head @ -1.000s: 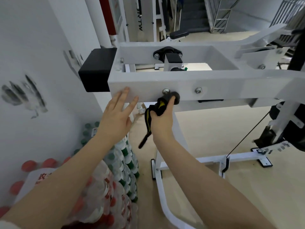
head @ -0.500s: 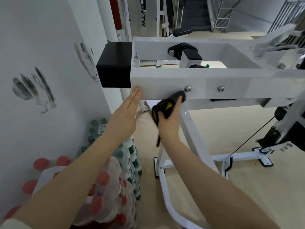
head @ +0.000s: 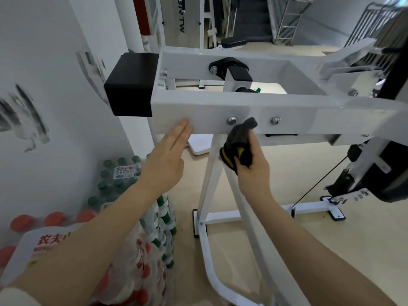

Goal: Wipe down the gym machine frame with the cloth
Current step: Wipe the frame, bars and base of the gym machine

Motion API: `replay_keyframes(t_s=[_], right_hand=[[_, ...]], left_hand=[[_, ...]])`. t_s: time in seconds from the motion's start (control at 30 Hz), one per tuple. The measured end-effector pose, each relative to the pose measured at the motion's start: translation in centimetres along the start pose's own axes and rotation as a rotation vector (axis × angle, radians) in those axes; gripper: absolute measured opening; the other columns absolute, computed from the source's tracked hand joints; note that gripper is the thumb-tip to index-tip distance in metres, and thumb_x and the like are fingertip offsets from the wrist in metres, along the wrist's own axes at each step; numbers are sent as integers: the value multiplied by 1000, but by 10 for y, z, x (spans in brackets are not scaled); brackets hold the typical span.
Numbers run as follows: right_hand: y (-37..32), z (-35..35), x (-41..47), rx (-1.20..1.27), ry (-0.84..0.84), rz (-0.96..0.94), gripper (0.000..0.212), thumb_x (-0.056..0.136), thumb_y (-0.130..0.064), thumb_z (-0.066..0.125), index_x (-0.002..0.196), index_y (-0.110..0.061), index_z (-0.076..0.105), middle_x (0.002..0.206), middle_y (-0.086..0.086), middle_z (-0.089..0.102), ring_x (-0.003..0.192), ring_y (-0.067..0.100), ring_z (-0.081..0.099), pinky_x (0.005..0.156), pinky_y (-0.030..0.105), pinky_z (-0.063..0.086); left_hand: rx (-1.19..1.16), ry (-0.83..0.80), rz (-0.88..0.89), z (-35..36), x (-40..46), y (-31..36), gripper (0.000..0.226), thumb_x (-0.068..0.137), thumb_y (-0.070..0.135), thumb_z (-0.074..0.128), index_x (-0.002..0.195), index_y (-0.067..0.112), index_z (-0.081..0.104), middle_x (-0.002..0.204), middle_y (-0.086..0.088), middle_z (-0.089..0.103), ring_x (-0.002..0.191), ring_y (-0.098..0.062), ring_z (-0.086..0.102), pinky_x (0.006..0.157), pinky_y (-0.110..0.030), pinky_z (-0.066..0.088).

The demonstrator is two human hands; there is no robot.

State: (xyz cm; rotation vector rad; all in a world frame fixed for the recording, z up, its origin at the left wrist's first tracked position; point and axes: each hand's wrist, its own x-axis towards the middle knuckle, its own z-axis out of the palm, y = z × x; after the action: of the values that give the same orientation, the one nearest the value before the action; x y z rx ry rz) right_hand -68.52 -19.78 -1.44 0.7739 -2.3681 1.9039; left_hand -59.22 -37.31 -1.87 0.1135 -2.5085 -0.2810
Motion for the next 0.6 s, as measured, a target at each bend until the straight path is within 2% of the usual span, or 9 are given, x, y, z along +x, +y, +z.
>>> replay_keyframes(t_s=[0.07,0.13,0.17,0.23,0.3,0.37,0.43,0.5,0.6], right_hand=[[-2,-28,17,-92,147,-107,81,79,20,41,137,-34,24,134,3,44,117,6,40,92,-5,26],[-4,-48,41,-204,232,-229,83,73,23,37,142,-21,29,141,12,37,123,11,37,99,0,25],[-3,-53,53,-269,221,-278,80,72,23,37,142,-15,33,143,14,34,127,15,35,105,7,26],[2,-52,68,-428,116,-374,73,74,17,39,140,-13,39,147,15,31,134,25,29,111,27,27],[7,-42,70,-597,40,-543,64,76,9,36,136,-12,47,145,21,33,134,34,25,108,42,30],[12,-39,71,-729,58,-667,60,78,3,28,132,-10,51,141,23,40,129,39,32,98,48,40],[18,-52,77,-816,138,-676,59,78,2,27,130,-10,53,137,22,46,124,37,36,87,48,47],[23,-68,82,-842,253,-595,61,74,5,29,128,-8,54,134,24,48,118,35,34,81,48,49],[20,-62,85,-796,336,-482,65,67,13,37,126,-6,54,133,25,46,108,33,30,80,50,48]], left_hand=[[61,17,63,9,11,9,66,74,-1,41,139,5,30,147,-19,31,132,-30,30,108,-41,31],[138,52,101,16,22,18,66,75,1,46,139,5,29,147,-21,29,135,-32,24,112,-43,22],[177,60,108,19,27,22,68,75,1,50,140,5,29,148,-20,27,137,-33,21,113,-45,20],[249,57,117,24,37,31,74,75,2,61,142,7,29,150,-18,23,139,-33,18,115,-46,15],[311,48,119,28,44,36,78,74,5,66,143,8,28,151,-18,22,140,-34,16,116,-45,13],[374,38,97,30,47,39,80,75,10,68,144,10,27,151,-17,20,140,-33,16,115,-46,14],[427,39,81,32,47,39,80,75,14,70,144,10,28,152,-16,19,140,-33,17,115,-46,15],[441,48,85,31,46,38,79,74,14,70,142,9,31,151,-15,23,139,-33,21,114,-46,18],[409,51,97,28,45,35,80,72,10,71,142,7,30,150,-16,26,139,-31,22,112,-47,24]])
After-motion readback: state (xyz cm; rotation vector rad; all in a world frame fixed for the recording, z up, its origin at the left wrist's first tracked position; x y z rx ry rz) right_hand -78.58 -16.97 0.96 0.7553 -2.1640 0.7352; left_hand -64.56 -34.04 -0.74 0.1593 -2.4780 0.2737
